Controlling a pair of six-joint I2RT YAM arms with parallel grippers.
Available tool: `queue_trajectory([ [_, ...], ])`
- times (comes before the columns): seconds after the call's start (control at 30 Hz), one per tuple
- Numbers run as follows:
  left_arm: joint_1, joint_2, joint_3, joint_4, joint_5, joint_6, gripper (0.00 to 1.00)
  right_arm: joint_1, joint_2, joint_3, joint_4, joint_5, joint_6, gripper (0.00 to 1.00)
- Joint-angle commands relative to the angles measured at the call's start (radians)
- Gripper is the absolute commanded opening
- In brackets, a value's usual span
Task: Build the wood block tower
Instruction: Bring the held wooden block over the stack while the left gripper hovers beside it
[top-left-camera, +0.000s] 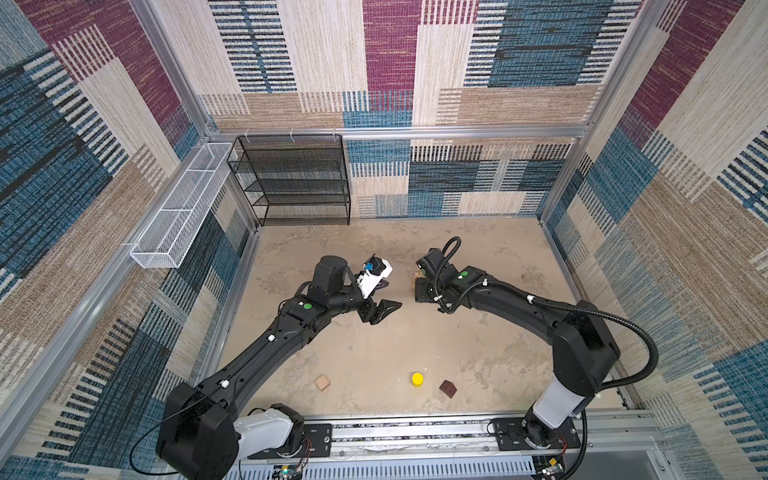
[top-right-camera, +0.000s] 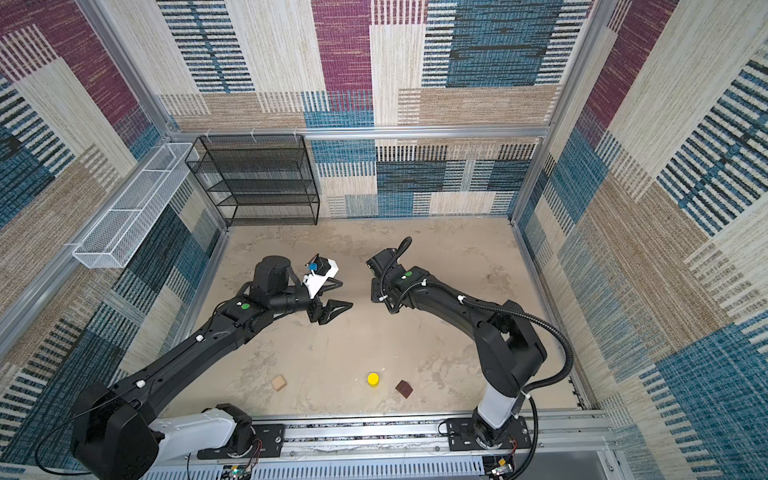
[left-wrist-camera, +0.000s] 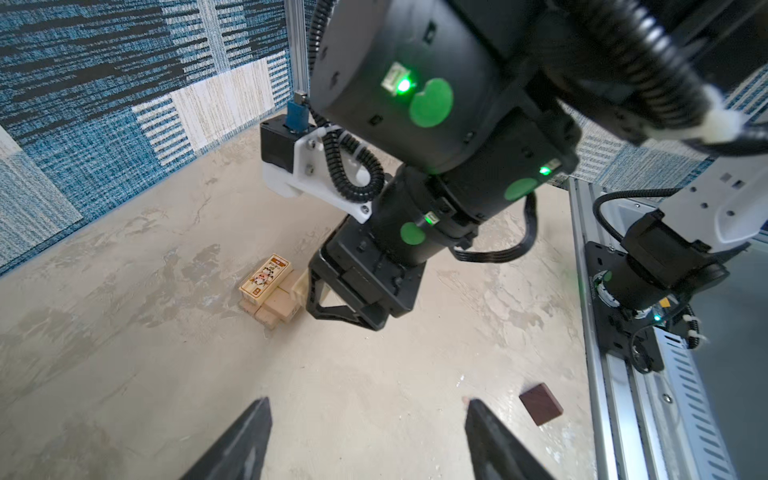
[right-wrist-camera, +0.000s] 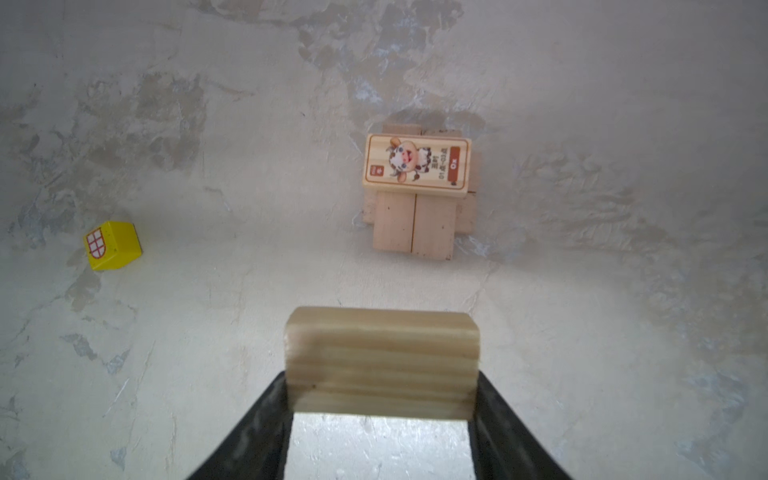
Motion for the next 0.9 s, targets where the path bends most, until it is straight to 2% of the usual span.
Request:
queue_trajectory([
  [0.0, 0.002, 0.001, 0.013, -0.033, 0.012, -0.011, 0.78, -0.005, 0.042, 0.034, -0.004, -0.009, 0.037, 0.12],
  [0.37, 0.002, -0.034, 0.009, -0.048, -0.004, -0.003, 0.78, -0.041, 0.121, 0.031, 0.024, -0.002, 0.011, 0.14],
  [0.87, 0.002, -0.064, -0.005, -0.048, -0.021, 0.003, 0.77, -0.058, 0.216, 0.116, -0.002, -0.022, -0.042, 0.18],
])
